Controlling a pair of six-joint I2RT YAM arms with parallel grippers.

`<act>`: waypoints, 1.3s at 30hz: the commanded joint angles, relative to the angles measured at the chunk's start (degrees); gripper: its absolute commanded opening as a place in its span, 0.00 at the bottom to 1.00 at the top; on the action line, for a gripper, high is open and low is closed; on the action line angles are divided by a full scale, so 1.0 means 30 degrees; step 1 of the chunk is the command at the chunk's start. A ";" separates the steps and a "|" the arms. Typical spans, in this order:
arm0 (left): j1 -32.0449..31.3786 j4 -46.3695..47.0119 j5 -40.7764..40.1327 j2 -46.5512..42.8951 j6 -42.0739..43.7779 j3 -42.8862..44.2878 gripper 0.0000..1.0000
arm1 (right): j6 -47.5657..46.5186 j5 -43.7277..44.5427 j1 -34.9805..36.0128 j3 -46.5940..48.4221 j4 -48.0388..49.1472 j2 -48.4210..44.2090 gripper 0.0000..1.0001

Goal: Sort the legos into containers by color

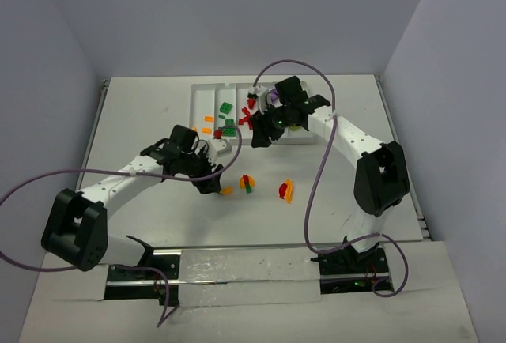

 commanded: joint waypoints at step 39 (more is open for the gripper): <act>-0.5490 0.1320 -0.7187 0.5985 0.0241 0.2890 0.42 | 0.0449 0.0001 -0.2088 -0.1214 0.0111 -0.0778 0.60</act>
